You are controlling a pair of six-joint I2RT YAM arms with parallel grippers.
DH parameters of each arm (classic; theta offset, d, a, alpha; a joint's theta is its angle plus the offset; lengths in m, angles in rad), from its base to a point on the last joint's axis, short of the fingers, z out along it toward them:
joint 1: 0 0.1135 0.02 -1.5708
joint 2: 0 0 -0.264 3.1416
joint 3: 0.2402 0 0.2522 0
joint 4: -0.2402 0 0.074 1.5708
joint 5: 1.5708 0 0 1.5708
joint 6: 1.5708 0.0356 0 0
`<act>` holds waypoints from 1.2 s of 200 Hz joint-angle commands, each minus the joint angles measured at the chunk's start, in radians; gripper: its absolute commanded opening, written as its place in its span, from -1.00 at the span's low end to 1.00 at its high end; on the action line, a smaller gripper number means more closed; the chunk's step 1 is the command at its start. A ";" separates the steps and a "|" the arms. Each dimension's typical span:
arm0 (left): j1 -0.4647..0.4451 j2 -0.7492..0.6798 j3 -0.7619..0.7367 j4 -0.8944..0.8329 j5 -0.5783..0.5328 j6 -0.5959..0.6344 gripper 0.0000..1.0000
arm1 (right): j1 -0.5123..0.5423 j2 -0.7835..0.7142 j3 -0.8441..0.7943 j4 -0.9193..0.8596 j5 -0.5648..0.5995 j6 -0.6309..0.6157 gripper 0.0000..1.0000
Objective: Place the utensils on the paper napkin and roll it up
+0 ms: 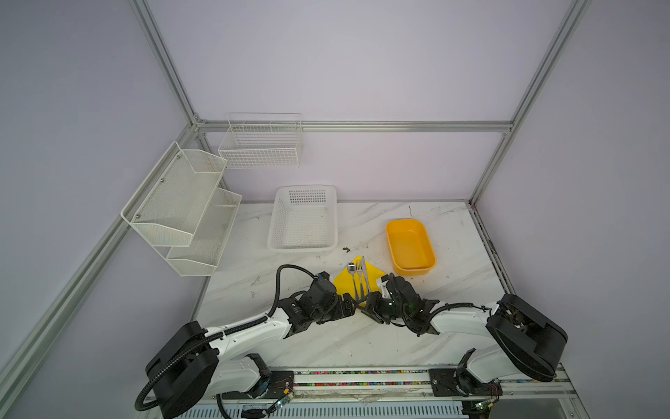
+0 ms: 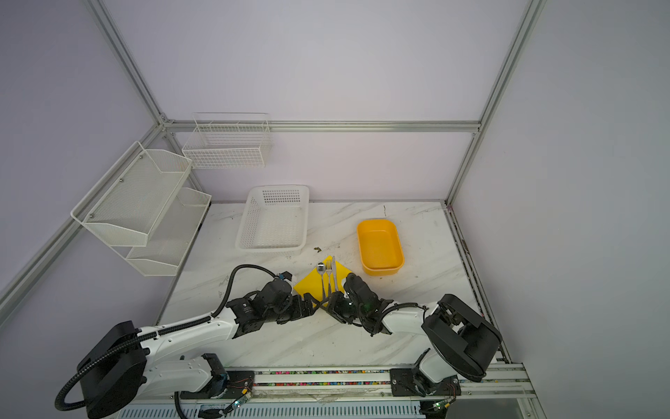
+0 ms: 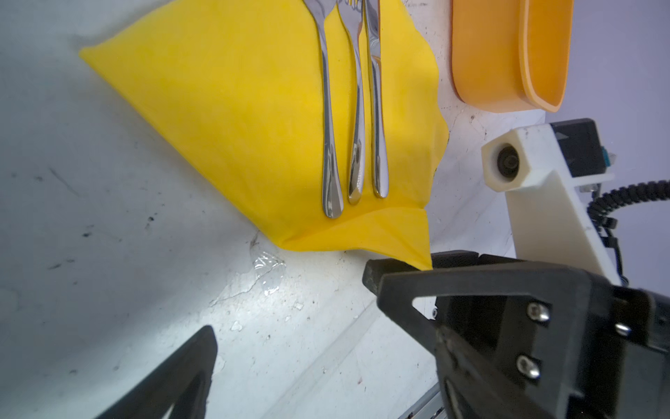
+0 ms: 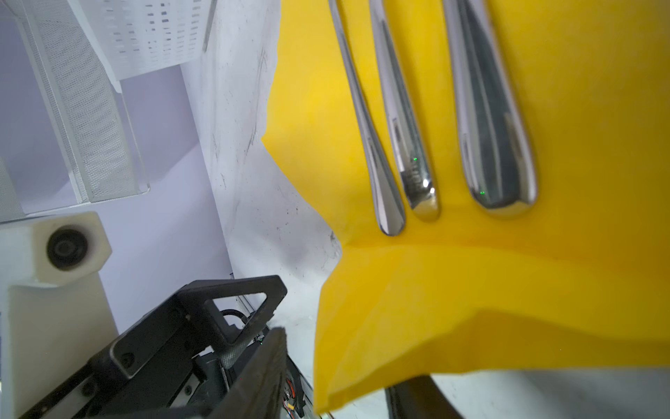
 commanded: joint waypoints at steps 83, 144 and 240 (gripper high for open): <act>0.002 0.059 0.064 0.077 0.055 0.074 0.77 | -0.133 0.063 0.066 -0.030 -0.010 -0.105 -0.06; 0.002 0.175 0.143 0.129 0.107 0.097 0.32 | -0.162 0.073 0.079 -0.100 0.004 -0.131 -0.26; 0.021 0.362 0.287 0.103 0.106 0.122 -0.39 | -0.167 0.061 0.102 -0.190 0.029 -0.157 -0.38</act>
